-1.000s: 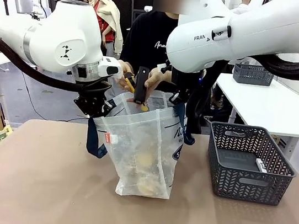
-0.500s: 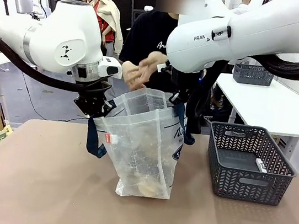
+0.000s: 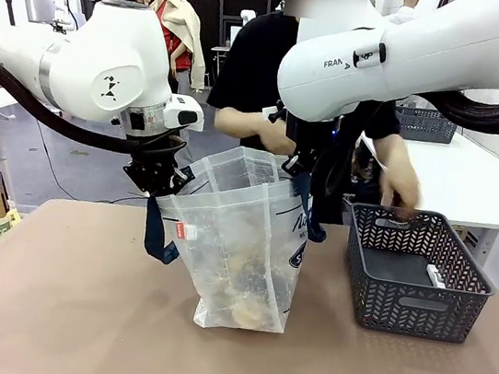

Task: Transfer purchased items from the store into the shopping bag.
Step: Move the Reusable shopping bag to the right side of the table.

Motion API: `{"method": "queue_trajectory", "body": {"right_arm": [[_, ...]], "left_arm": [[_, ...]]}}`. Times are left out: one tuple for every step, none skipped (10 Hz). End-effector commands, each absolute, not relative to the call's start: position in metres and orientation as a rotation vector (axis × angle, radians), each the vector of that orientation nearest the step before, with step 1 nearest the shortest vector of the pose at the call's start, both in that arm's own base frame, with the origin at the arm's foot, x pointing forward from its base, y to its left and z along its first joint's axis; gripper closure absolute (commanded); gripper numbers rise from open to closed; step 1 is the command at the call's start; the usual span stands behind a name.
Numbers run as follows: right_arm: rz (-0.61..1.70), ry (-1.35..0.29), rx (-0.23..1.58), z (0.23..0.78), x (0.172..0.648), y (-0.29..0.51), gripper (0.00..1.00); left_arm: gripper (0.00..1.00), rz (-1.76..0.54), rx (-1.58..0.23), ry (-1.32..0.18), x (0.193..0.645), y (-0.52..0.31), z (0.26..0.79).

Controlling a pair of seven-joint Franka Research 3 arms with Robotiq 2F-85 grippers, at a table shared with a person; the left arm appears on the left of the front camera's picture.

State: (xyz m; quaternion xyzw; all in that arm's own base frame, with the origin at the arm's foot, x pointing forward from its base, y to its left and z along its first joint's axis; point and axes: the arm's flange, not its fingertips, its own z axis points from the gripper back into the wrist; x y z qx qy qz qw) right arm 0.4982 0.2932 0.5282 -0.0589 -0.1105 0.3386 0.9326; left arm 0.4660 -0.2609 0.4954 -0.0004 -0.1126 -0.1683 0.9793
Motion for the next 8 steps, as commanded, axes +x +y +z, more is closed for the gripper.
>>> {"method": "queue_trajectory", "body": {"right_arm": [[0.693, -0.229, -0.121, 0.5295, 0.4980, 0.2929, 1.00], [0.693, -0.229, -0.121, 0.5295, 0.4980, 0.2929, 1.00], [0.693, -0.229, -0.121, 0.5295, 0.4980, 0.2929, 1.00], [0.693, -0.229, -0.121, 0.5295, 0.4980, 0.2929, 1.00], [0.693, -0.229, -0.121, 0.5295, 0.4980, 0.2929, 1.00], [0.693, -0.229, -0.121, 0.5295, 0.4980, 0.2929, 1.00], [0.693, -0.229, -0.121, 0.5295, 0.4980, 0.2929, 1.00], [0.693, -0.229, -0.121, 0.5295, 0.4980, 0.2929, 1.00]], "left_arm": [[1.00, -0.338, 0.000, -0.228, 0.4660, -0.2605, 0.4960], [1.00, -0.338, 0.000, -0.228, 0.4660, -0.2605, 0.4960], [1.00, -0.338, 0.000, -0.228, 0.4660, -0.2605, 0.4960], [1.00, -0.338, 0.000, -0.228, 0.4660, -0.2605, 0.4960], [1.00, -0.338, 0.000, -0.228, 0.4660, -0.2605, 0.4960], [1.00, -0.338, 0.000, -0.228, 0.4660, -0.2605, 0.4960], [1.00, -0.338, 0.000, -0.228, 0.4660, -0.2605, 0.4960], [1.00, -0.338, 0.000, -0.228, 0.4660, -0.2605, 0.4960]]}}
